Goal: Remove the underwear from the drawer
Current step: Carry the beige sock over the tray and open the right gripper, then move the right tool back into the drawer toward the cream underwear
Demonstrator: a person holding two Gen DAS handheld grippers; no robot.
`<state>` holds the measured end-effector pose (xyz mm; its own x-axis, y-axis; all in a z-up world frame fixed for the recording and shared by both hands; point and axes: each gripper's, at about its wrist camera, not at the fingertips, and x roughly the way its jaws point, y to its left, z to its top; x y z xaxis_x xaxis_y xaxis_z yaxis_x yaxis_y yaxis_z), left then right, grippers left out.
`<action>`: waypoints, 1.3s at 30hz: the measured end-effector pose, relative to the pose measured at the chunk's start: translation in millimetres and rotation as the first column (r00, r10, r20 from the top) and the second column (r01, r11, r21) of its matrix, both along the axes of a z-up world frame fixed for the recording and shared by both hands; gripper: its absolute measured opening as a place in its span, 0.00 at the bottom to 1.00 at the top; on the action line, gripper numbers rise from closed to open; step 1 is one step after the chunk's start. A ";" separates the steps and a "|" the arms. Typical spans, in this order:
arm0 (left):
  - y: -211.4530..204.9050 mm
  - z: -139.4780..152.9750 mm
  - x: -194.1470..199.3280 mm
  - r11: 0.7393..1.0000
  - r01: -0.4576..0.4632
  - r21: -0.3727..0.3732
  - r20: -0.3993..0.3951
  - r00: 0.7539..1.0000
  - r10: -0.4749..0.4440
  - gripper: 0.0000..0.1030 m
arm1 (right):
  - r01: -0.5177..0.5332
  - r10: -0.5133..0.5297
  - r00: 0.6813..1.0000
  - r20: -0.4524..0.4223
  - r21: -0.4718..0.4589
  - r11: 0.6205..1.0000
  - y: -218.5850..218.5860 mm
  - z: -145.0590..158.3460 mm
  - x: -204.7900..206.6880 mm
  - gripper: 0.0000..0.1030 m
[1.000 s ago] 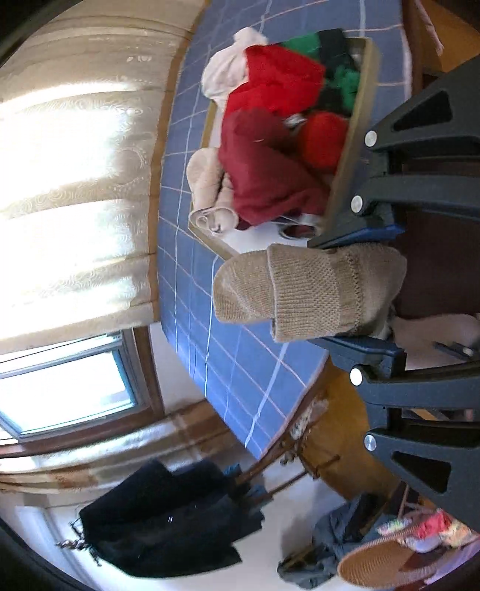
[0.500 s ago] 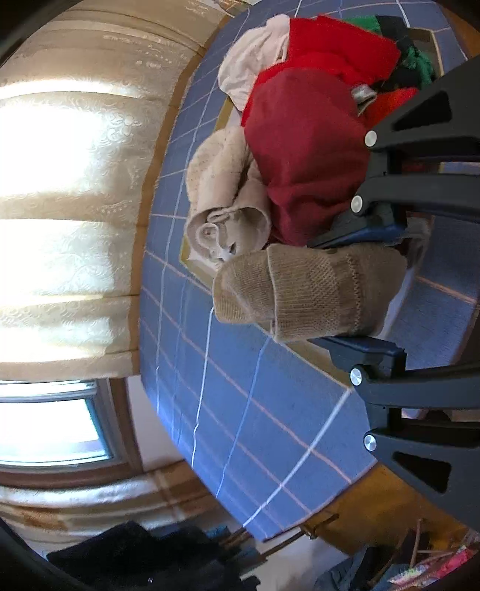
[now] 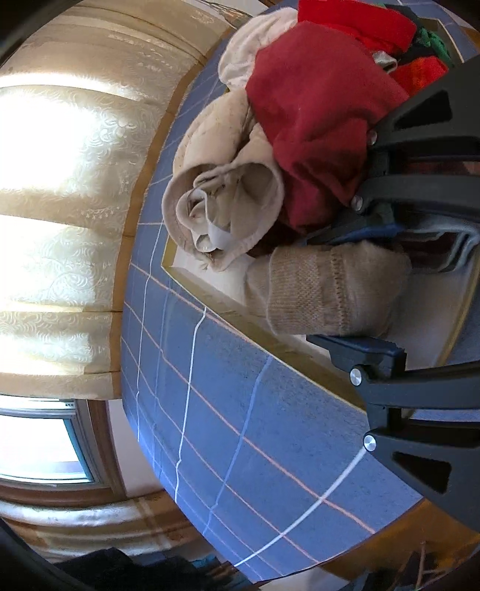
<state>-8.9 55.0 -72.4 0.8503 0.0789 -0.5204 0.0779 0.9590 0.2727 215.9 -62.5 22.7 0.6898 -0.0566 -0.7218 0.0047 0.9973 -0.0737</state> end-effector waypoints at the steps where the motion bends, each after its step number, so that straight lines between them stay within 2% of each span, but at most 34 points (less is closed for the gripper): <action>1: -0.1 0.0 0.1 1.000 0.000 0.000 0.000 1.000 0.000 0.86 | 0.005 -0.005 1.000 -0.004 0.011 1.000 -1.3 -0.5 1.7 0.46; 4: 0.0 0.1 -0.1 1.000 0.001 0.000 0.001 1.000 -0.001 0.86 | -0.014 0.014 1.000 -0.010 0.044 0.999 -4.2 -3.2 5.1 0.52; 8: 0.1 -0.6 -0.3 1.000 0.000 0.004 0.005 1.000 0.000 0.86 | -0.058 0.058 0.998 0.010 0.015 0.998 0.0 -0.3 -5.9 0.55; 13: 0.8 -1.1 0.0 1.000 -0.007 0.003 0.009 1.000 0.007 0.86 | -0.079 0.080 0.985 0.153 -0.011 0.997 8.4 15.9 -52.1 0.76; 16: 0.7 -1.2 -0.2 1.000 -0.010 0.006 0.010 1.000 0.010 0.86 | -0.087 0.091 0.972 0.215 -0.027 0.996 9.2 25.3 -78.8 0.77; 21: 1.5 -1.1 -0.7 1.000 -0.011 0.003 0.013 1.000 0.011 0.86 | -0.066 0.068 0.967 0.246 -0.018 0.998 -4.7 32.5 -113.1 0.77; 26: 1.6 -0.8 -0.8 1.000 -0.019 0.008 0.012 1.000 0.019 0.86 | 0.018 0.002 0.963 0.270 -0.070 0.997 -28.4 30.5 -145.5 0.77; 31: 0.5 -1.0 -0.9 0.999 -0.027 0.018 0.013 1.000 0.026 0.86 | 0.108 -0.078 0.962 0.260 -0.100 0.989 -56.4 21.6 -172.2 0.77; 39: 0.0 -1.1 -0.5 0.999 -0.037 0.023 0.013 0.999 0.036 0.86 | 0.200 -0.187 0.959 0.215 -0.040 0.979 -104.7 4.6 -206.7 0.77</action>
